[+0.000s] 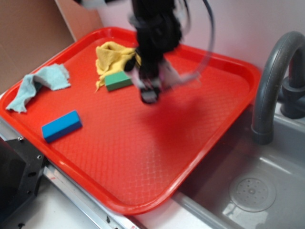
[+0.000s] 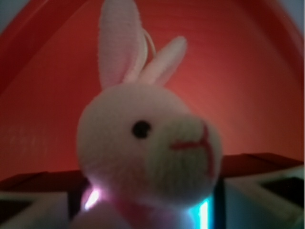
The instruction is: Grab the pink bunny.
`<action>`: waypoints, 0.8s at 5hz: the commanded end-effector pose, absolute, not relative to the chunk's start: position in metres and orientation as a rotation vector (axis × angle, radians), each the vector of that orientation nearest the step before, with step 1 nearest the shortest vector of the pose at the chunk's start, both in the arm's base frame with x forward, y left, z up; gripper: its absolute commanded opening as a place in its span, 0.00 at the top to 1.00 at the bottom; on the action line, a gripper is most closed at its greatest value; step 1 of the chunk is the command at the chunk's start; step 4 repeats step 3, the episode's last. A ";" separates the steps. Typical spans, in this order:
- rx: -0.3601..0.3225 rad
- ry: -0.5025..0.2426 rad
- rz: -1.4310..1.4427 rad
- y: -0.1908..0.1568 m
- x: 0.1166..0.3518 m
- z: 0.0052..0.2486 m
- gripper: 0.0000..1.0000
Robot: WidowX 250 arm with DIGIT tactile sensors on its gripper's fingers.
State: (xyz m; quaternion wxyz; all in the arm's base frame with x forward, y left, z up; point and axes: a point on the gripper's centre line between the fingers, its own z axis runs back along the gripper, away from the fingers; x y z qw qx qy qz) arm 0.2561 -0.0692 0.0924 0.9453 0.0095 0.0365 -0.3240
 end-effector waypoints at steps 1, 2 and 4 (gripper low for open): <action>0.095 0.051 -0.235 -0.020 0.208 0.179 1.00; 0.075 -0.012 -0.193 -0.011 0.185 0.198 1.00; 0.042 -0.044 -0.210 -0.021 0.183 0.191 1.00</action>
